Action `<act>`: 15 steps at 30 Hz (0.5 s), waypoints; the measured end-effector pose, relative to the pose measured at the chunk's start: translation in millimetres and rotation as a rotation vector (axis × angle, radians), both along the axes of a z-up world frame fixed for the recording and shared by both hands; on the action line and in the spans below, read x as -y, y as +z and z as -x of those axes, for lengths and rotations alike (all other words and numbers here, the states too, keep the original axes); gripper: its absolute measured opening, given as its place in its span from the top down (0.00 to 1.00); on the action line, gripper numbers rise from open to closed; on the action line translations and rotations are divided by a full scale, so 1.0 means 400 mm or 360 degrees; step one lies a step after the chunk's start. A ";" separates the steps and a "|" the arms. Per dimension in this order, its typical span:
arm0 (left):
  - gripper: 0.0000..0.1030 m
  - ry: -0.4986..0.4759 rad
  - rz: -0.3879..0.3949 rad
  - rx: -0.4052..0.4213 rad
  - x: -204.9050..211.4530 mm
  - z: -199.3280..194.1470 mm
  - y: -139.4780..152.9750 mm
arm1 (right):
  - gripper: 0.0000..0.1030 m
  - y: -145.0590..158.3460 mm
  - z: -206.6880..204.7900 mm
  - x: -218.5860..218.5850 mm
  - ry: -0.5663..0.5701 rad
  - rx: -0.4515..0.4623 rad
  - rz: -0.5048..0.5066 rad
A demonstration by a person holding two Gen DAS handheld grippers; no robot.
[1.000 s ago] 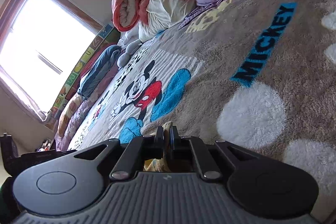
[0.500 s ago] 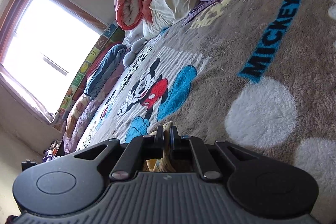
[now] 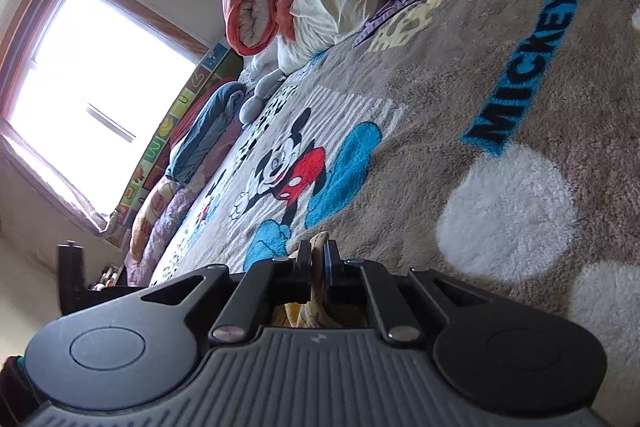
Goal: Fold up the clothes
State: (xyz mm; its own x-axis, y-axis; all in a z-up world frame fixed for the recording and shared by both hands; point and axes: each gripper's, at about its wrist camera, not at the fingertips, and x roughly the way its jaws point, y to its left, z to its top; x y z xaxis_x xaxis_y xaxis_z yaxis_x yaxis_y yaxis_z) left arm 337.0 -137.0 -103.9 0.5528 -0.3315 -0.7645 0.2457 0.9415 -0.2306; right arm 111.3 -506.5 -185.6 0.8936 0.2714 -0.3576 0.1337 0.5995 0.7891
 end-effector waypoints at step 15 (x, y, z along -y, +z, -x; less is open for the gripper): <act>0.69 0.0123 0.0161 0.0095 -0.101 0.007 -0.001 | 0.92 0.010 0.016 0.014 -0.0069 0.0070 -0.0003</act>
State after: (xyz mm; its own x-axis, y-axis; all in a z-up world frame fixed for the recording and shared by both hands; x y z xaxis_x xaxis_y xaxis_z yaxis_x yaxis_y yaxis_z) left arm 334.2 -96.6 -104.4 0.6231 -0.3600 -0.6944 0.1893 0.9308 -0.3127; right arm 104.7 -512.0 -181.6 0.9193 0.2329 -0.3172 0.1246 0.5923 0.7960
